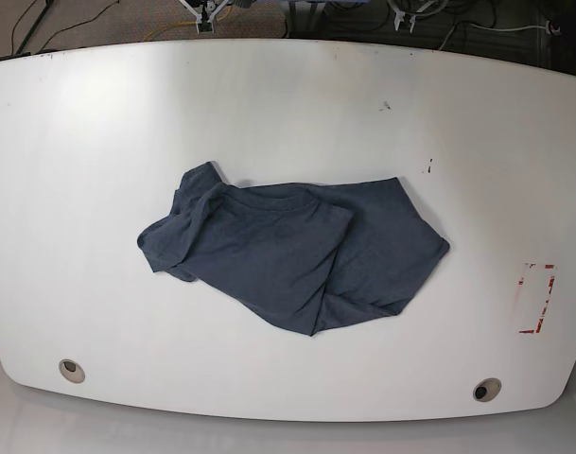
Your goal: Layout the t-shirt on the table in an organized manner, then fold the t-shirt properly
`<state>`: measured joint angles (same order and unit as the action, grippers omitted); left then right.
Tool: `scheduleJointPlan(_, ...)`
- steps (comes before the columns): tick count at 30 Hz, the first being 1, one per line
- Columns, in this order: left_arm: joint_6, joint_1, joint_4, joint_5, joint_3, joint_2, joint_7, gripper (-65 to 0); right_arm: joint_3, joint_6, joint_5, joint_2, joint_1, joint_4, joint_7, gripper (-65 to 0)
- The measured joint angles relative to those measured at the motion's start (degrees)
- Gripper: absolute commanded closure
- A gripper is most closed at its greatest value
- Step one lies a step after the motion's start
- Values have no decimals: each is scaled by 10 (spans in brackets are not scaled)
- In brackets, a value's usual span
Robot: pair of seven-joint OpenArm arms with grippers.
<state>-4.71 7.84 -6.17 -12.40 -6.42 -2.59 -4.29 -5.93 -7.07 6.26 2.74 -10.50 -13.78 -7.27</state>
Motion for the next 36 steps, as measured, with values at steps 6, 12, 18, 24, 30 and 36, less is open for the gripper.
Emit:
scheduleJointPlan(6,0,21,-50,0,0,0,0,-260,0,-2,0,-2,-4,-22,-2,-247)
scheduleJointPlan(12,0,58,-124,0,0,0,0,-260,-1,-1,-1,-2,-46,-95,-3,-247)
scheduleJointPlan(18,0,88,-166,0,0,0,0,-260,-1,2,-1,-9,-95,-157,0,-247)
scheduleJointPlan(24,0,124,-225,0,0,0,0,-260,-1,-4,-1,-15,-133,-211,2,-247)
scheduleJointPlan(30,0,170,-308,0,0,0,3,-260,-1,-1,-2,-13,-174,-275,0,-247)
scheduleJointPlan(36,-2,240,-402,2,0,0,2,-260,-2,0,-2,-13,-223,-335,3,-247)
